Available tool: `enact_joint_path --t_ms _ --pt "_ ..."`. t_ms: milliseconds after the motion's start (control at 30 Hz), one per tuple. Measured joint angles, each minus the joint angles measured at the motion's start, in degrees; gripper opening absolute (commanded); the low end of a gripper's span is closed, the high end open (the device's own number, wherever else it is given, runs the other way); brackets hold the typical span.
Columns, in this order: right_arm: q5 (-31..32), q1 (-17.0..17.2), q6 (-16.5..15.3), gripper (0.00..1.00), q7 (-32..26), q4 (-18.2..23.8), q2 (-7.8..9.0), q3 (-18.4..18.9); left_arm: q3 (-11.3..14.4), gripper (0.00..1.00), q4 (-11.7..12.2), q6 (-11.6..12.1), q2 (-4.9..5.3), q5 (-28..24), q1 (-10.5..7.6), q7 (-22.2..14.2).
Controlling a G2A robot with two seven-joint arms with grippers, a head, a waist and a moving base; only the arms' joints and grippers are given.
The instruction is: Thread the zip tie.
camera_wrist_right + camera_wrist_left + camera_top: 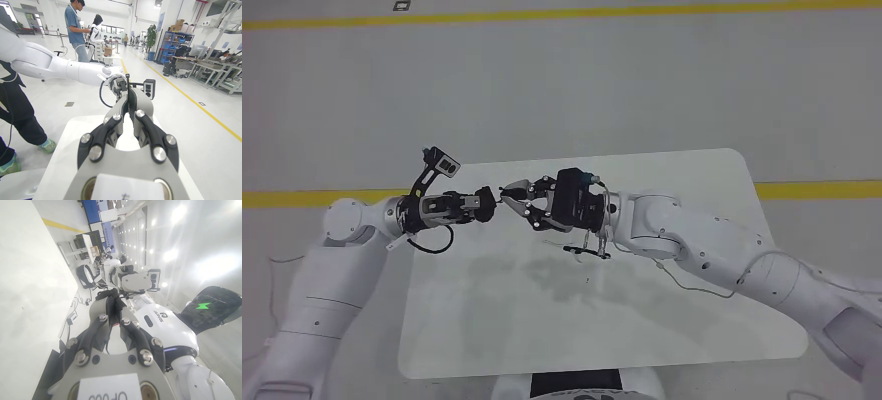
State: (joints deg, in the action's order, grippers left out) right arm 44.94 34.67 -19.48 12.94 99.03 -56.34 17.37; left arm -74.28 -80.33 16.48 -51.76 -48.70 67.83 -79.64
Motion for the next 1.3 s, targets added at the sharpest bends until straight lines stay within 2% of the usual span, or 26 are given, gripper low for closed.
enact_joint_path --t_ms 1300 --pt "1.3 -0.1 0.0 0.00 -0.4 -0.9 -0.16 0.3 0.2 0.00 -0.1 0.0 0.13 -0.5 0.02 0.0"
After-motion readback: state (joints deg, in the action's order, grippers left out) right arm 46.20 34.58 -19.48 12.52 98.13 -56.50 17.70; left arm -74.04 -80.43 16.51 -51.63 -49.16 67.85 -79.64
